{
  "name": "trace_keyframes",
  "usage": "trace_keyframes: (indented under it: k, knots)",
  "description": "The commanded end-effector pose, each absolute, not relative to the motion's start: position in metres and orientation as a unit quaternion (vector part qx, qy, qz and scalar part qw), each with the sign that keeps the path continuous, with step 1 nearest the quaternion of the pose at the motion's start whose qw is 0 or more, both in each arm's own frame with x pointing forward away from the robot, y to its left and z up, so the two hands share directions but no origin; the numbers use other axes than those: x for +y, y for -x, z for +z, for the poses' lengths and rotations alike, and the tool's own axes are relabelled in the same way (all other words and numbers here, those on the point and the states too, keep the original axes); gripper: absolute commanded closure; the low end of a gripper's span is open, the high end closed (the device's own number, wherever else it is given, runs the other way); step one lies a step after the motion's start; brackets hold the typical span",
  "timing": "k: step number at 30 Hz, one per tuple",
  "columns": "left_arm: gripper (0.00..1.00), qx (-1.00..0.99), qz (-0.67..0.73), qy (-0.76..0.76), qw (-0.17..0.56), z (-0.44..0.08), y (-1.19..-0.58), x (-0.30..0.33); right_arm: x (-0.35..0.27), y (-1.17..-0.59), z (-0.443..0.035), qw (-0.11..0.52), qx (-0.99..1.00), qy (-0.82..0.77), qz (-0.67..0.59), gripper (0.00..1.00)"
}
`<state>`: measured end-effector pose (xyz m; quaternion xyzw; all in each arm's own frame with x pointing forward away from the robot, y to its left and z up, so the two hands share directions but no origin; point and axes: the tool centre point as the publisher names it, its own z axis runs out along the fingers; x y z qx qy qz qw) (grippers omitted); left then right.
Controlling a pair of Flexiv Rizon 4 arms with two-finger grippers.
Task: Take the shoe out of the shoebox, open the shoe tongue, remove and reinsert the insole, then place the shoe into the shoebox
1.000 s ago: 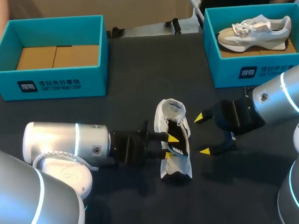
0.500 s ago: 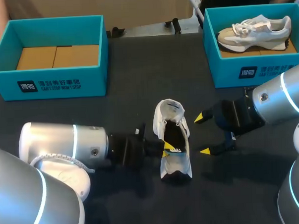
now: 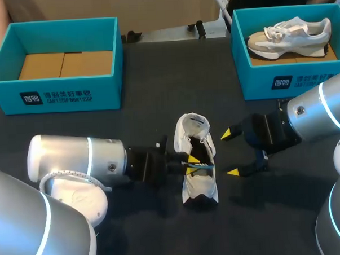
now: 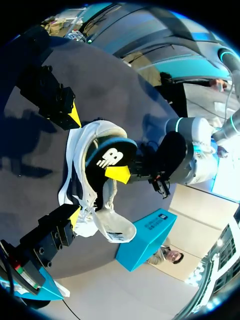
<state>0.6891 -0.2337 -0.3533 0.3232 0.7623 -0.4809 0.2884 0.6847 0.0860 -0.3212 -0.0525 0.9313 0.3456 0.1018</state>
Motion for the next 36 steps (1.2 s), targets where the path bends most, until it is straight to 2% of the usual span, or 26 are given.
trace_keyframes:
  k: [1, 6, 10, 16, 17, 18, 36]
  knots:
    - [0.62, 0.758, -0.486, -0.323, 0.292, -0.350, -0.682, -0.230, 0.086, -0.683, -0.321, 0.103, 0.931, 0.052, 0.346, 0.00]
    - [0.56, 0.753, -0.488, -0.325, 0.297, -0.342, -0.676, -0.225, 0.086, -0.683, -0.321, 0.103, 0.931, 0.052, 0.346, 0.00]
    - [0.56, 0.752, -0.489, -0.326, 0.299, -0.337, -0.672, -0.221, 0.086, -0.683, -0.321, 0.103, 0.931, 0.052, 0.346, 0.00]
    - [0.63, 0.750, -0.493, -0.327, 0.298, -0.336, -0.668, -0.220, 0.086, -0.683, -0.321, 0.103, 0.931, 0.052, 0.346, 0.00]
    - [0.71, 0.750, -0.493, -0.327, 0.295, -0.337, -0.667, -0.221, 0.086, -0.683, -0.321, 0.103, 0.931, 0.052, 0.346, 0.00]
    - [1.00, 0.750, -0.493, -0.327, 0.294, -0.339, -0.667, -0.222, 0.086, -0.683, -0.321, 0.103, 0.931, 0.052, 0.346, 0.00]
    - [1.00, 0.754, -0.487, -0.328, 0.294, -0.355, -0.694, -0.224, 0.086, -0.683, -0.321, 0.103, 0.931, 0.052, 0.346, 0.00]
